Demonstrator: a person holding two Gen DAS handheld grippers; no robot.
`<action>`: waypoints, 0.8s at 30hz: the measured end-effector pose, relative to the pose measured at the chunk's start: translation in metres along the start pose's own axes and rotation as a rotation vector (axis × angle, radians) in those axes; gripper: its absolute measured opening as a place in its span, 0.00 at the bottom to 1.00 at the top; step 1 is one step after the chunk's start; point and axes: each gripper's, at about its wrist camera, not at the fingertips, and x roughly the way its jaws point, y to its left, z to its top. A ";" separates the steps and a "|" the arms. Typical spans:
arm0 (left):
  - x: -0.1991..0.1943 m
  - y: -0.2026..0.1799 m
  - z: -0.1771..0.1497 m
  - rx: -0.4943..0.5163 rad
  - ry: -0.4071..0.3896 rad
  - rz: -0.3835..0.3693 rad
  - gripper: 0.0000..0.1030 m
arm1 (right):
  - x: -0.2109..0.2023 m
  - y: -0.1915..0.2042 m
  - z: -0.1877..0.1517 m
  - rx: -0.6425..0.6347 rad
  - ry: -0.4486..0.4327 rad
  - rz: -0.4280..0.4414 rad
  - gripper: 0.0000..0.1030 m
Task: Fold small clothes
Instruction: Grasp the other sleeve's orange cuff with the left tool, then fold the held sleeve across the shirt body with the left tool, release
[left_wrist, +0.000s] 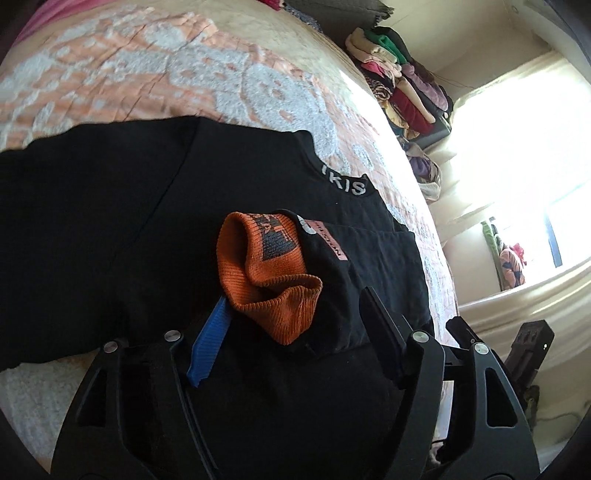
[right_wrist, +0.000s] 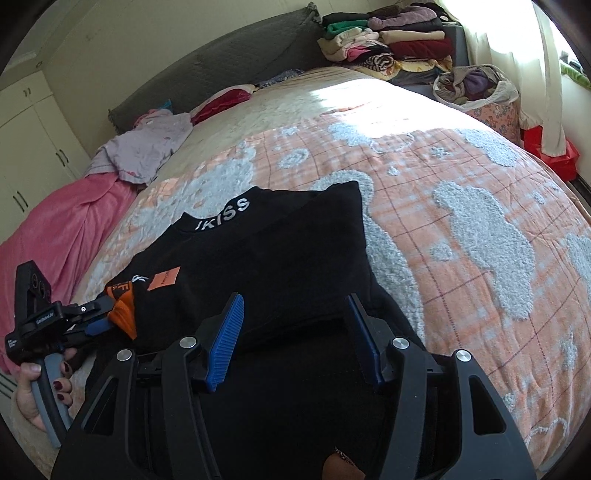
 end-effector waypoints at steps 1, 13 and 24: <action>0.000 0.005 0.001 -0.015 0.002 0.002 0.61 | 0.001 0.003 -0.001 -0.010 0.003 0.000 0.54; 0.015 0.007 0.015 -0.117 0.020 0.003 0.70 | 0.023 0.025 -0.009 -0.035 0.044 -0.001 0.54; 0.000 0.023 0.004 -0.016 0.047 0.116 0.36 | 0.023 0.030 -0.013 -0.066 0.053 -0.004 0.54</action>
